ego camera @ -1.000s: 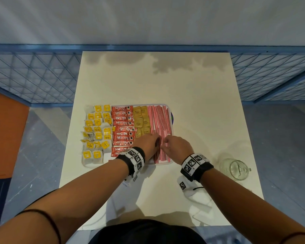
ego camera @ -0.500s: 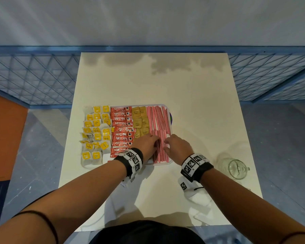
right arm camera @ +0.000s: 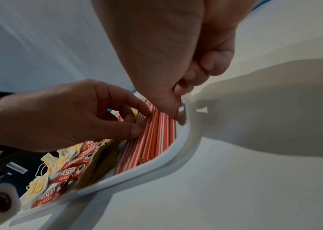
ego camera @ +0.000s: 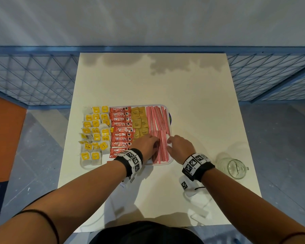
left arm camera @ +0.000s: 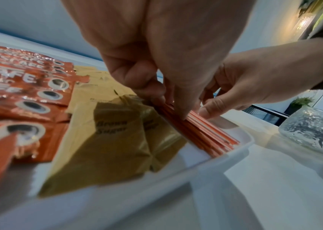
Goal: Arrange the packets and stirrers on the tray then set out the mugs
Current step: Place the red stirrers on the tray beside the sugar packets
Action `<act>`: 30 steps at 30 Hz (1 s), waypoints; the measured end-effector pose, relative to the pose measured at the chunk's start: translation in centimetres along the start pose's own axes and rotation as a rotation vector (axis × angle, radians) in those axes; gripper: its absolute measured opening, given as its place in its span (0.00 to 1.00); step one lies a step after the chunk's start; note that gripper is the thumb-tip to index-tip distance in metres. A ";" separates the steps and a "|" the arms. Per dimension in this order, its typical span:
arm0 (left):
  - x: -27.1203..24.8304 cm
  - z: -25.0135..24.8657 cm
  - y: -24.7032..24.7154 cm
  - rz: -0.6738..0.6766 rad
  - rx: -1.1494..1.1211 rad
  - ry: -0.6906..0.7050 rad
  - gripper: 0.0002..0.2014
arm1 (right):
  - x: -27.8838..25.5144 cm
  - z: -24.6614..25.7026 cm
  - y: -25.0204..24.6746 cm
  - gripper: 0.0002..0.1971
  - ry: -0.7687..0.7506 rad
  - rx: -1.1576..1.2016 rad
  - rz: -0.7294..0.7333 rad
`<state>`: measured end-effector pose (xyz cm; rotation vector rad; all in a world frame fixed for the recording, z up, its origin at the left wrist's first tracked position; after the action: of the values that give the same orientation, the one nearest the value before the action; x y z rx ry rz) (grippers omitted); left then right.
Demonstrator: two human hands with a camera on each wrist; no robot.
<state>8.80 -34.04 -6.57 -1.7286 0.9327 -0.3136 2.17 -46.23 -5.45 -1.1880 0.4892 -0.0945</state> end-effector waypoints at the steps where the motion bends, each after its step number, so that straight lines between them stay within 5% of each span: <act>1: 0.1 -0.1 0.0 -0.004 -0.002 0.004 0.19 | 0.0 0.0 0.0 0.15 0.005 0.009 -0.008; 16: 0.0 0.2 0.0 0.027 -0.022 0.015 0.19 | 0.2 -0.2 0.1 0.13 -0.022 0.035 0.005; 22: 1.6 2.2 -2.4 -0.065 -0.019 -0.083 0.18 | 2.9 0.3 -1.3 0.24 0.032 0.147 -0.036; 30: 3.0 2.6 -2.5 -0.046 0.035 -0.049 0.15 | 4.0 1.5 -0.3 0.24 0.011 0.111 0.041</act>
<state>13.42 -34.16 -6.01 -1.7200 0.8488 -0.3147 6.37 -46.35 -6.04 -1.0691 0.5115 -0.0913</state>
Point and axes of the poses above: each hand's wrist, its own x-axis towards the middle knuckle, its own y-axis out of the palm, z = x × y, the point moved 8 cm from there along x, towards the middle knuckle, and after that the axes turned 8 degrees about -z, right-handed, at the moved point
